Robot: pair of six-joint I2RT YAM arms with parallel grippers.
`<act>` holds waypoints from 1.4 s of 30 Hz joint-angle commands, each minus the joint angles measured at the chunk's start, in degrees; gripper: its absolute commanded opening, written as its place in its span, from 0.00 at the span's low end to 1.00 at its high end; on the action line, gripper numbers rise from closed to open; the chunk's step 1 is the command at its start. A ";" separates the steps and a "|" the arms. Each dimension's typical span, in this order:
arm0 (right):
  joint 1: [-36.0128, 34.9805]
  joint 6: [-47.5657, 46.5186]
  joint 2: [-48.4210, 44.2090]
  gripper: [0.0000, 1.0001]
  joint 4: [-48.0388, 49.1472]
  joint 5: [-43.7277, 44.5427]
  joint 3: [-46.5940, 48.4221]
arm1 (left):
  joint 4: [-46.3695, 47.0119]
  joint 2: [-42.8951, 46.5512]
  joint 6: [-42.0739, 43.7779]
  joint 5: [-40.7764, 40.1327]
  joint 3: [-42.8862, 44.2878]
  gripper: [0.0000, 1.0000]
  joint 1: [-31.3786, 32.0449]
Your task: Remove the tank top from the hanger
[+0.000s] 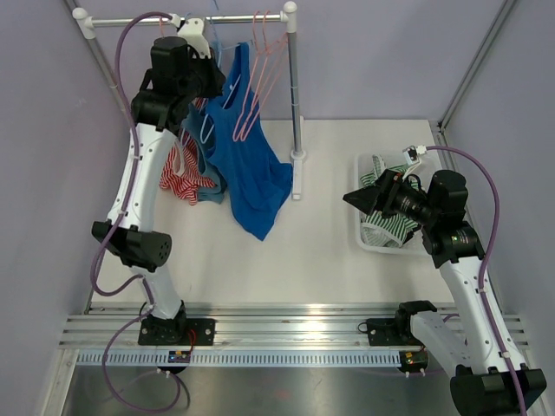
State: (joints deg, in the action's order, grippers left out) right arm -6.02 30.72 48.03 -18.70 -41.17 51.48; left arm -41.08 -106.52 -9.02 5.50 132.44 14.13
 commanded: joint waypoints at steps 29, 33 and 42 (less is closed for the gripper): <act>-19.10 -6.91 5.93 0.80 0.05 5.56 7.67 | -7.52 69.15 -6.19 7.11 -59.64 0.00 3.45; -29.29 -5.32 8.21 0.85 8.12 13.73 5.91 | -10.16 77.06 -6.27 20.05 -66.69 0.00 3.45; -46.17 -5.58 19.62 0.89 16.06 40.45 5.99 | -5.95 81.56 -9.53 35.45 -74.16 0.00 3.45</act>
State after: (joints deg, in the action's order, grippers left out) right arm -48.99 25.34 63.92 -7.90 -12.86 56.40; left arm -53.69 -25.21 -16.82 31.66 59.13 17.41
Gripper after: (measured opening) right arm 0.901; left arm 0.025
